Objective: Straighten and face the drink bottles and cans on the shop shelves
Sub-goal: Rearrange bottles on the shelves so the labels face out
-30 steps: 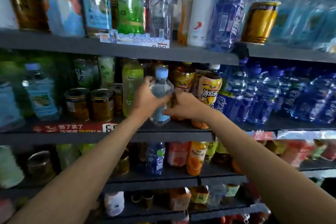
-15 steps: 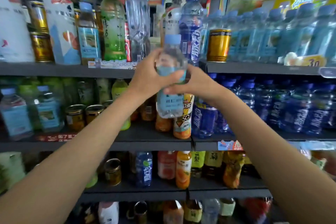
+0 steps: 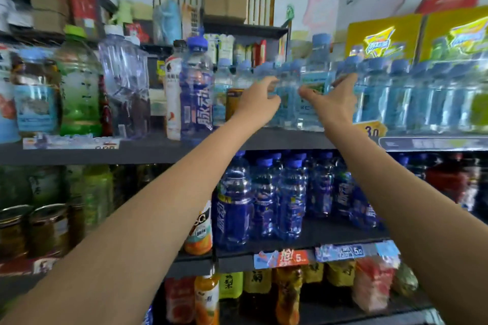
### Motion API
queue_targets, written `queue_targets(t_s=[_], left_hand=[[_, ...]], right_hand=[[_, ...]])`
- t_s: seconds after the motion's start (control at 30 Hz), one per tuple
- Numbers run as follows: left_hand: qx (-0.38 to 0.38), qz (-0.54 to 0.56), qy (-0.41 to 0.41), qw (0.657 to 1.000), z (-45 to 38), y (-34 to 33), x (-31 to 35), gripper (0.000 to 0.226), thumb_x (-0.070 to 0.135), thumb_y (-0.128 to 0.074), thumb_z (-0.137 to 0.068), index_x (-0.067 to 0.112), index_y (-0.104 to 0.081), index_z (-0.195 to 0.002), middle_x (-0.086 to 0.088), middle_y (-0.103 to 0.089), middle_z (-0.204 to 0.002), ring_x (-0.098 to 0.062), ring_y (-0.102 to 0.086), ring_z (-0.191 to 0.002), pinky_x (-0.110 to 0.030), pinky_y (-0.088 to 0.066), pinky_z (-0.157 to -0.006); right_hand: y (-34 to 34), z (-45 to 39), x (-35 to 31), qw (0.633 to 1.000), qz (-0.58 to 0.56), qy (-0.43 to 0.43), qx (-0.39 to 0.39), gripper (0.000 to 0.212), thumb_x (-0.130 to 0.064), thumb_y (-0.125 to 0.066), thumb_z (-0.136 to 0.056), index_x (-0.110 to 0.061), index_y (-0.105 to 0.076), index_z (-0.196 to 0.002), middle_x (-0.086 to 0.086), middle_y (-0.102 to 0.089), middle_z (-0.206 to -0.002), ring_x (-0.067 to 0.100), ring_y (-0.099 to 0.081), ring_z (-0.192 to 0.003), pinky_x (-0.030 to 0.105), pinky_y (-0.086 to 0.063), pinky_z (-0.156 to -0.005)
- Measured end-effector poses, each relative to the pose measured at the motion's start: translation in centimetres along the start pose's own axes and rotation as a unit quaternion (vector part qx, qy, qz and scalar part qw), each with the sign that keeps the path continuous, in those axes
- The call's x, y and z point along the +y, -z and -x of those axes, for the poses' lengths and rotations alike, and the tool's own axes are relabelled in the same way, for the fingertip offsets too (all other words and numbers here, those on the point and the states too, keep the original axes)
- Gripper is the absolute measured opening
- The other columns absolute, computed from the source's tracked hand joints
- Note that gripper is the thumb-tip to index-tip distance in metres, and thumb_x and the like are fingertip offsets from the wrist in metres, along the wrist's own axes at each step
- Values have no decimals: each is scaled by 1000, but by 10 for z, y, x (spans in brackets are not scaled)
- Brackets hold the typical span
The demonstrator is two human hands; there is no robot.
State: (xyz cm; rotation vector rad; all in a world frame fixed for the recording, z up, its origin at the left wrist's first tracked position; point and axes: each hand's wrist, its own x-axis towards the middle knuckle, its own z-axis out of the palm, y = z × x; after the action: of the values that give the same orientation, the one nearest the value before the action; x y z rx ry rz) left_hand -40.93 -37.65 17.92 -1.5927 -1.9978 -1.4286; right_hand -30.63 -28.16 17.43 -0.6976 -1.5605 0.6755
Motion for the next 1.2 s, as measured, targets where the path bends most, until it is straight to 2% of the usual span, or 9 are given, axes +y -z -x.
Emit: queue_targets(t_s=[0.17, 0.3, 0.4, 0.5, 0.6, 0.7, 0.9, 1.07, 1.2], left_hand=[[-61, -53, 45, 996, -29, -50, 0, 55, 13, -50, -95, 13, -27, -145, -9, -37, -147, -23, -41, -129, -27, -38, -93], [-94, -64, 100, 988, -44, -81, 3, 77, 19, -64, -88, 11, -16, -148, -12, -29, -150, -28, -36, -132, -34, -36, -100], [-60, -36, 122, 990, -50, -95, 3, 82, 21, -68, -83, 13, -17, -147, -13, -25, -149, -30, -34, -133, -37, -36, -103], [-32, -22, 106, 994, -51, -102, 0, 80, 20, -70, -81, 12, -22, -146, -11, -35, -145, -28, -40, -129, -37, -39, -102], [0, -58, 83, 995, -49, -112, 3, 81, 22, -71, -81, 11, -22, -145, -10, -35, -146, -27, -39, -130, -37, -38, -100], [42, -81, 70, 993, -48, -125, 4, 79, 25, -73, -79, 13, -26, -141, -11, -42, -139, -28, -47, -122, -40, -44, -95], [72, -105, 63, 990, -46, -145, 11, 80, 31, -73, -79, 12, -24, -139, -16, -35, -134, -33, -51, -113, -46, -46, -91], [65, -104, 81, 989, -39, -147, 16, 76, 29, -67, -84, 13, -23, -143, -16, -34, -139, -32, -50, -116, -44, -45, -94], [142, -135, -21, 980, -1, -139, 16, 48, 10, -54, -91, 10, -36, -135, -11, -42, -130, -21, -54, -97, -29, -46, -80]], right_hand=[[-8, -43, 38, 997, 23, -17, -74, 91, -37, -77, -75, -1, -24, -139, 21, -49, -128, 34, -51, -115, 43, -45, -89], [-10, -57, 49, 990, 49, 20, -131, 89, -41, -72, -79, 1, -22, -140, 17, -50, -129, 32, -52, -114, 34, -42, -79], [6, -69, 49, 968, 106, 71, -218, 68, -37, -70, -82, -3, -30, -124, 8, -49, -105, 22, -53, -91, 17, -38, -57], [24, -80, 53, 934, 182, 134, -275, 49, -33, -74, -78, -11, -34, -95, -5, -39, -77, 7, -38, -64, 18, -31, -48], [34, -87, 55, 910, 251, 193, -268, 45, -35, -76, -75, -14, -37, -79, -1, -43, -78, 13, -40, -66, 23, -30, -55], [40, -89, 57, 893, 301, 247, -226, 42, -32, -77, -75, -8, -46, -90, 7, -47, -92, 21, -45, -81, 30, -34, -66], [44, -92, 73, 900, 246, 278, -228, 18, -6, -64, -80, 0, -56, -95, 15, -61, -95, 29, -57, -89, 34, -44, -70], [52, -82, 87, 907, 199, 283, -241, 10, -2, -57, -84, 0, -62, -92, 14, -64, -95, 18, -53, -82, 28, -46, -77], [54, -54, 98, 923, 134, 344, -110, 12, -5, -52, -85, -1, -60, -92, 12, -61, -93, 21, -54, -79, 31, -44, -72]])
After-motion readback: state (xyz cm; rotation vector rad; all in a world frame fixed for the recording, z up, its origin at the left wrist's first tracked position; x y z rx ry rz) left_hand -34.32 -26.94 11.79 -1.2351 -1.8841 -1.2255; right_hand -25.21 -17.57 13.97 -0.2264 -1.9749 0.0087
